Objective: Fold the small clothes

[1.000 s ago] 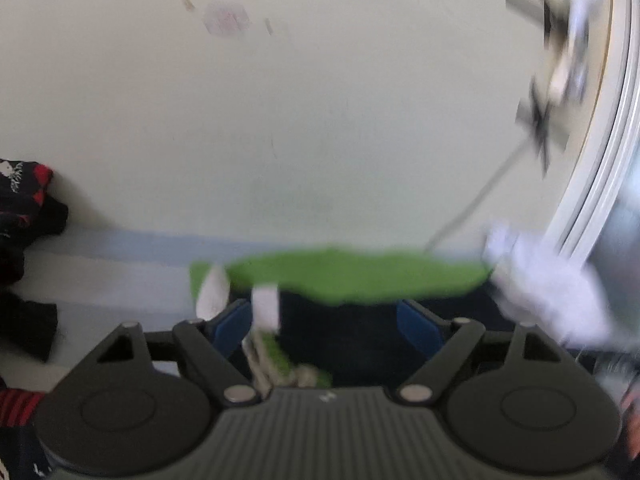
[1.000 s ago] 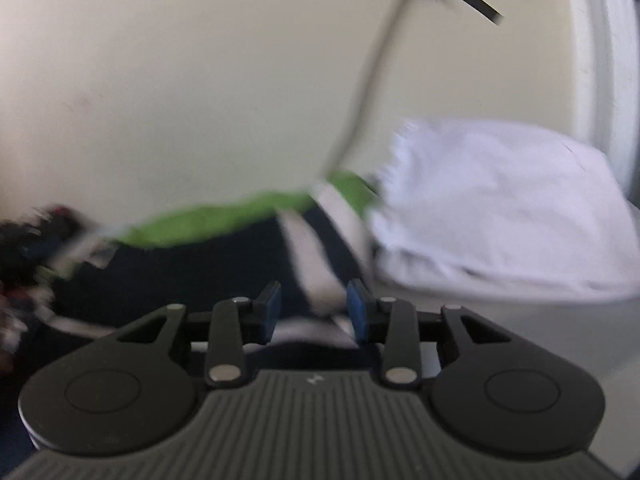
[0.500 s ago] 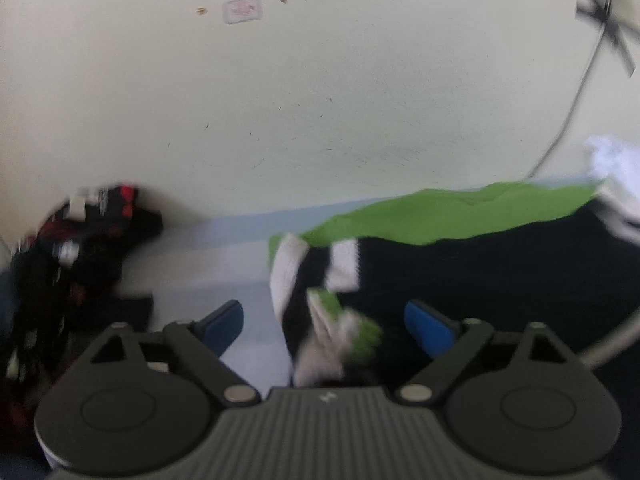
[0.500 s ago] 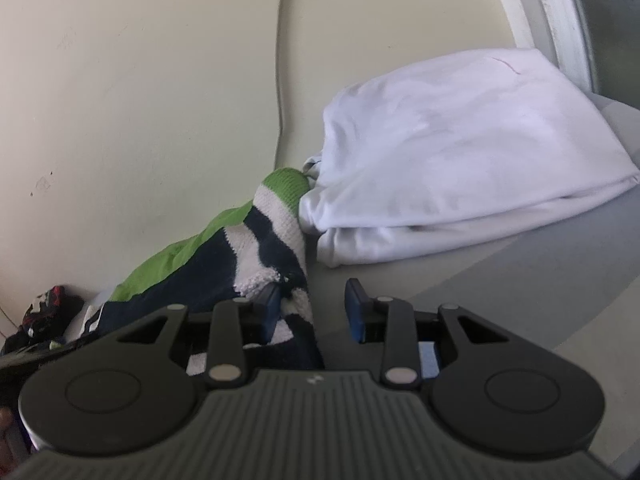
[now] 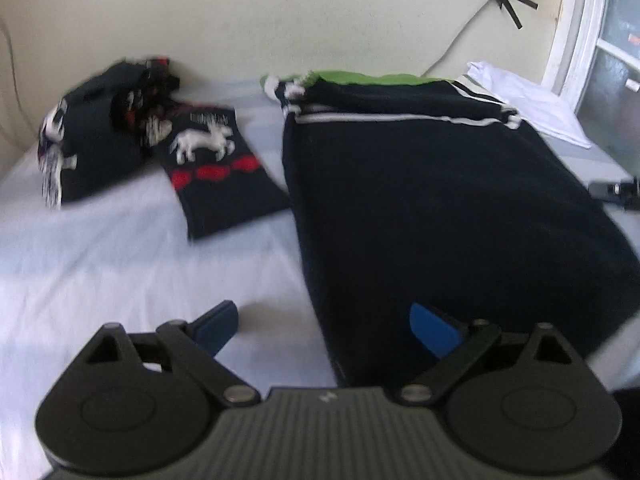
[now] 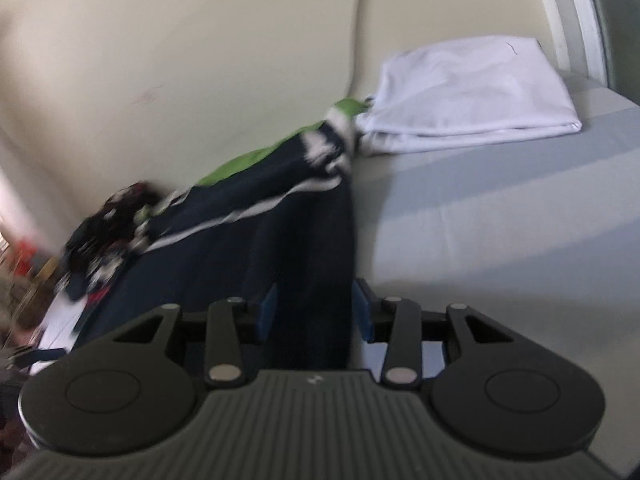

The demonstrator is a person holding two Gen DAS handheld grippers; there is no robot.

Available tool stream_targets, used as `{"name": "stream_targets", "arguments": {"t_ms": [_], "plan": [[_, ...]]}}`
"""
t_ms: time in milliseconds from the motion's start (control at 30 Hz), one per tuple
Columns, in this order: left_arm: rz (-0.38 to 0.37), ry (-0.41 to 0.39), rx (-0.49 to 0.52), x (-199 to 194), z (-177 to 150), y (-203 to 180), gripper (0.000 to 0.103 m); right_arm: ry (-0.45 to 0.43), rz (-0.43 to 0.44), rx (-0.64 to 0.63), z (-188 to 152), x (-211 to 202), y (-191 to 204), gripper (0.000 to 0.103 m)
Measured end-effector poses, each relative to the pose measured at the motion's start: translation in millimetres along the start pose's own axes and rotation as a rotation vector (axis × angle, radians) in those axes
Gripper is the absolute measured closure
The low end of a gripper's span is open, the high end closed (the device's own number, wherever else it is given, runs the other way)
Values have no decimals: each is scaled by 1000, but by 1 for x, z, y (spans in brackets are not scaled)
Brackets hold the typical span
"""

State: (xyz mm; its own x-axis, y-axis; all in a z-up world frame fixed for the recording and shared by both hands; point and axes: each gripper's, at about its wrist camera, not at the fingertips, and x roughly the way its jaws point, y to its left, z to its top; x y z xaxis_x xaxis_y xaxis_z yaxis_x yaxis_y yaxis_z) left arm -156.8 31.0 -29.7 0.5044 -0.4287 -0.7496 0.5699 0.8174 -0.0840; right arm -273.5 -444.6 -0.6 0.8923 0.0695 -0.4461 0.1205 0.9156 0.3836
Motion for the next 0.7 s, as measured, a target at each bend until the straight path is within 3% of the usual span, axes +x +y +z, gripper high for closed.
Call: {"name": "stream_targets", "arguments": {"t_ms": [100,267,367,433,500,533,567,700], "plan": [[-33,21,-59,-10,-9,-1,11,38,36,21,-21,-25,-1,59],[-16,56,-64,-15,-20,-8,13,66,101,121,-51,-61,-11,59],[47,56,-44,-16,-23,-17,24,76,129,153,-63,-72,-13,58],[92,50,-50,-18,-23,-21,36,87,159,162,-69,-74,-11,59],[105,45,-80,-18,-21,-20,46,108,197,177,-73,-72,-9,65],[118,42,-94,-18,-20,-21,53,131,217,191,-74,-67,-8,78],[123,42,-103,-18,-18,-21,55,149,230,200,-76,-63,-8,83],[132,47,-124,-17,-17,-22,56,137,249,183,-74,-56,-1,84]]}}
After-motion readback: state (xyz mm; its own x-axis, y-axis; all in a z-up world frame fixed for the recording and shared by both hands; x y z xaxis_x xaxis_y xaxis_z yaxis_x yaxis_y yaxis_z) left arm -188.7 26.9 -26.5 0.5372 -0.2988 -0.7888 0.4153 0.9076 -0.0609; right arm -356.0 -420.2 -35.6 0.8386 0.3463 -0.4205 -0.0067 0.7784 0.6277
